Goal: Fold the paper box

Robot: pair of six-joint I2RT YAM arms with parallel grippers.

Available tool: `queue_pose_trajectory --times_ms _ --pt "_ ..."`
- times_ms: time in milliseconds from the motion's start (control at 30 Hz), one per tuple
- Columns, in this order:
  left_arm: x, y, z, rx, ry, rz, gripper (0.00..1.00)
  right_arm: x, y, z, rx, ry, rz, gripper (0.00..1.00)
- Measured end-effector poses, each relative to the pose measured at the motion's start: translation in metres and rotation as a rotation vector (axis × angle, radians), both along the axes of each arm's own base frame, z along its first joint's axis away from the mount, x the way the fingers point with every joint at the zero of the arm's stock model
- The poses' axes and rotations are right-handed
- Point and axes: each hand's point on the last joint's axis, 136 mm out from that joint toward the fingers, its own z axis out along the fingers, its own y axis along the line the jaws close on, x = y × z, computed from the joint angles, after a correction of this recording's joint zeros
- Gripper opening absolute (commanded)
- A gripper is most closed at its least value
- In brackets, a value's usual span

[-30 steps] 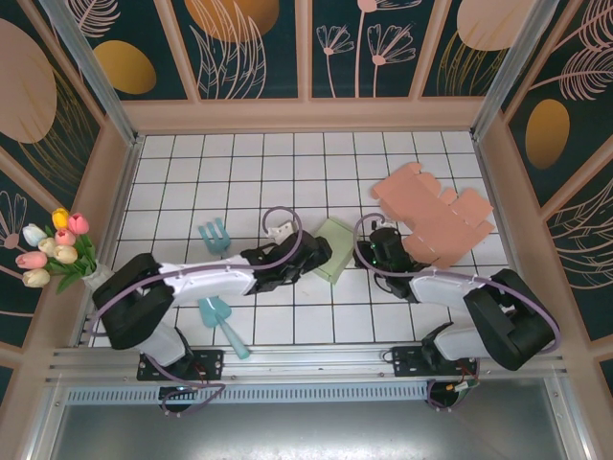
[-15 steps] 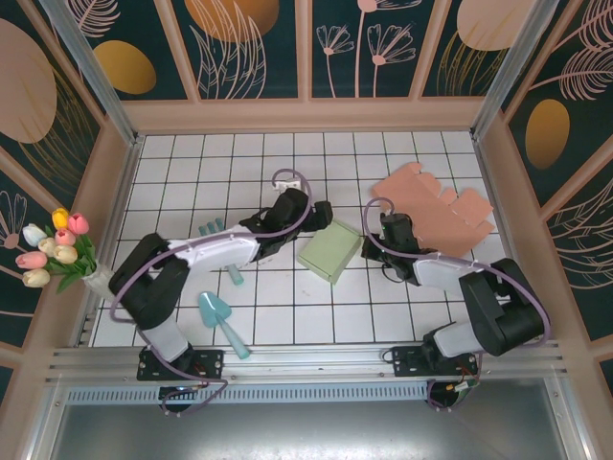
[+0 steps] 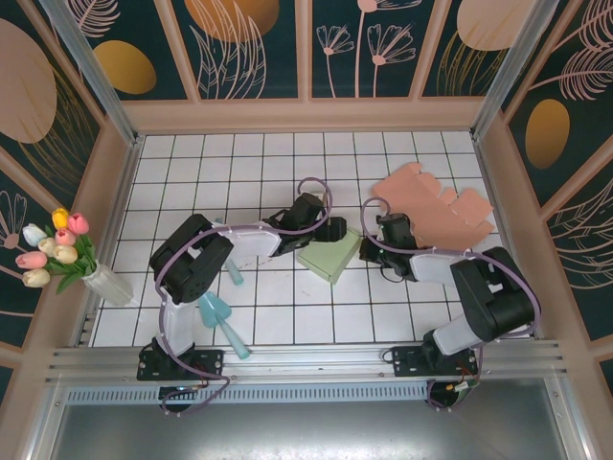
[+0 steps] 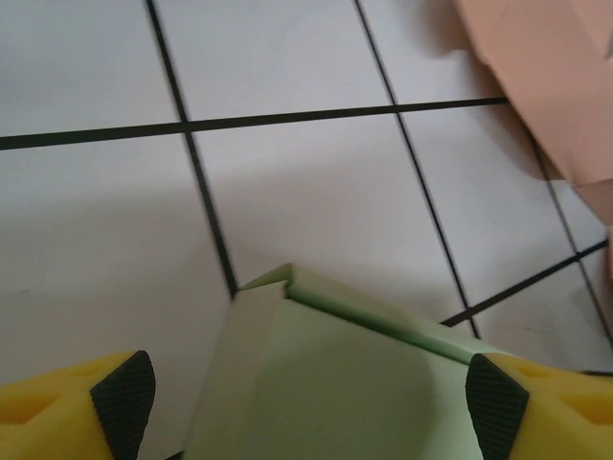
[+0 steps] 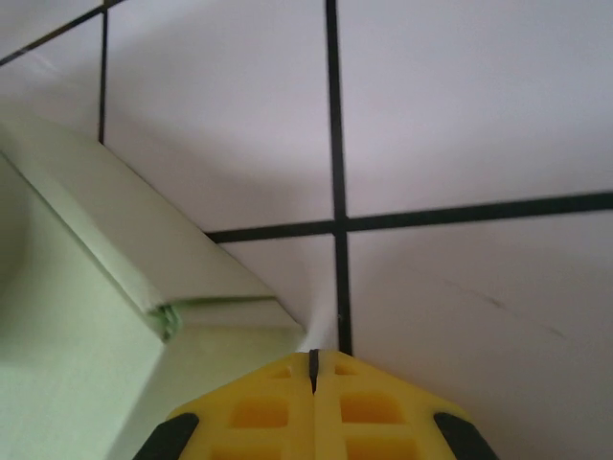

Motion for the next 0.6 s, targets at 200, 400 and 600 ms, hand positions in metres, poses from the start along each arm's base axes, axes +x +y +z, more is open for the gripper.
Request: queue_pose_trajectory --times_ms 200,400,600 --pt "-0.002 -0.012 -0.011 -0.054 0.021 -0.048 0.81 0.002 0.013 -0.001 0.038 -0.003 0.064 0.00" --pt "-0.001 -0.015 -0.010 -0.069 0.013 -0.049 0.81 0.002 0.015 0.000 0.038 -0.013 0.084 0.00" --pt "0.000 -0.015 -0.009 -0.068 0.013 -0.025 0.82 0.004 0.013 0.001 0.031 -0.020 0.075 0.00"
